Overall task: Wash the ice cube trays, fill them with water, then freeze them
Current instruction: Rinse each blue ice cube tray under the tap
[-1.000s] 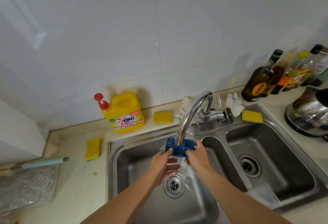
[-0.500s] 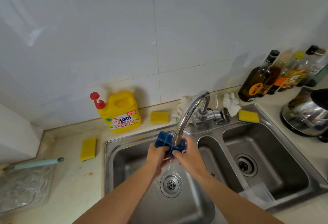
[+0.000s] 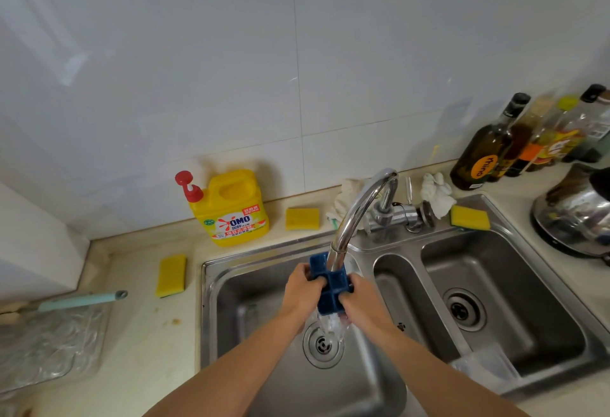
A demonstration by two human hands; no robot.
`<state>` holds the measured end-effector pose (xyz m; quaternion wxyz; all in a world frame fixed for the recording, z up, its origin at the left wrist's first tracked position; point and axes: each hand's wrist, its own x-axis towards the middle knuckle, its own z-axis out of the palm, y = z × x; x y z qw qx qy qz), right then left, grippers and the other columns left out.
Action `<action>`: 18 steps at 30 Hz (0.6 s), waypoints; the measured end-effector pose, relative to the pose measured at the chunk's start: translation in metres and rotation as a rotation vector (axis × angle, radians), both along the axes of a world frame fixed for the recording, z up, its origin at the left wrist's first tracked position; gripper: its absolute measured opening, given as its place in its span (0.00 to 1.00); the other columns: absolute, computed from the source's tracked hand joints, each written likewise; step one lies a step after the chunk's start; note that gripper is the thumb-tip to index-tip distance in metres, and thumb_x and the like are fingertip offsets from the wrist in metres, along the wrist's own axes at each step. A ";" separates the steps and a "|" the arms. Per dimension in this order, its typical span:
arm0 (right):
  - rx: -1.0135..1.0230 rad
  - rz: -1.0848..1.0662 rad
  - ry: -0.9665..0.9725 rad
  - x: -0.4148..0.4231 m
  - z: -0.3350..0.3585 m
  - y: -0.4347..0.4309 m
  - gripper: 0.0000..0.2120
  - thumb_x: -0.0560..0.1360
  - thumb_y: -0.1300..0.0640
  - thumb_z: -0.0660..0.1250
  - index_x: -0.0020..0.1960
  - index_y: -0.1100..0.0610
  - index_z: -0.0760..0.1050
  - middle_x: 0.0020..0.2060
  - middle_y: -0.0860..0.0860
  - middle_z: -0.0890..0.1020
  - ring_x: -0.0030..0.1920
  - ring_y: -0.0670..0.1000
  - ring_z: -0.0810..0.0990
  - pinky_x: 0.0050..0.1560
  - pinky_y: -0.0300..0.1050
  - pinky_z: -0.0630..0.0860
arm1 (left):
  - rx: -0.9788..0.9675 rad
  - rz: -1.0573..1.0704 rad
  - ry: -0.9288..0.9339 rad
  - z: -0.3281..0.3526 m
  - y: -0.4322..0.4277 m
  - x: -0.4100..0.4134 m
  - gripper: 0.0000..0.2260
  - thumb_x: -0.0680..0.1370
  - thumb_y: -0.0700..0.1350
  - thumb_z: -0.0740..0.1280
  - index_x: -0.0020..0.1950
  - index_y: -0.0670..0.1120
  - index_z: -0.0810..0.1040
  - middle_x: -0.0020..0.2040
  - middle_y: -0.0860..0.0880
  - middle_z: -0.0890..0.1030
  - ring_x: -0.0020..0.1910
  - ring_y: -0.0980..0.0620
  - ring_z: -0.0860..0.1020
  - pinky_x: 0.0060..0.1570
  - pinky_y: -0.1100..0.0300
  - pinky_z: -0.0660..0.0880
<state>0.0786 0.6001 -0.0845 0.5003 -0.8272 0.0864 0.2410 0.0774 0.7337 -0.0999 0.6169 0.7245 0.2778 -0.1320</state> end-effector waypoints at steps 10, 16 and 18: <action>-0.069 0.017 -0.078 0.001 0.005 -0.004 0.07 0.75 0.66 0.63 0.46 0.54 0.75 0.36 0.53 0.82 0.28 0.47 0.78 0.27 0.37 0.72 | -0.258 0.060 0.080 -0.002 -0.012 0.002 0.13 0.79 0.35 0.61 0.55 0.47 0.82 0.49 0.43 0.87 0.52 0.42 0.84 0.57 0.42 0.81; -0.128 0.059 -0.117 0.003 0.004 -0.014 0.07 0.74 0.64 0.65 0.44 0.52 0.75 0.39 0.51 0.82 0.35 0.49 0.81 0.36 0.43 0.78 | -0.377 0.077 0.086 -0.007 -0.019 0.000 0.11 0.80 0.35 0.64 0.59 0.43 0.81 0.51 0.41 0.86 0.53 0.40 0.85 0.57 0.39 0.80; -0.132 0.050 -0.111 0.004 0.003 -0.016 0.07 0.74 0.64 0.65 0.44 0.53 0.75 0.39 0.52 0.82 0.34 0.50 0.81 0.36 0.46 0.80 | -0.379 0.079 0.086 -0.007 -0.021 0.000 0.12 0.80 0.34 0.63 0.59 0.44 0.82 0.52 0.41 0.86 0.53 0.41 0.85 0.57 0.40 0.81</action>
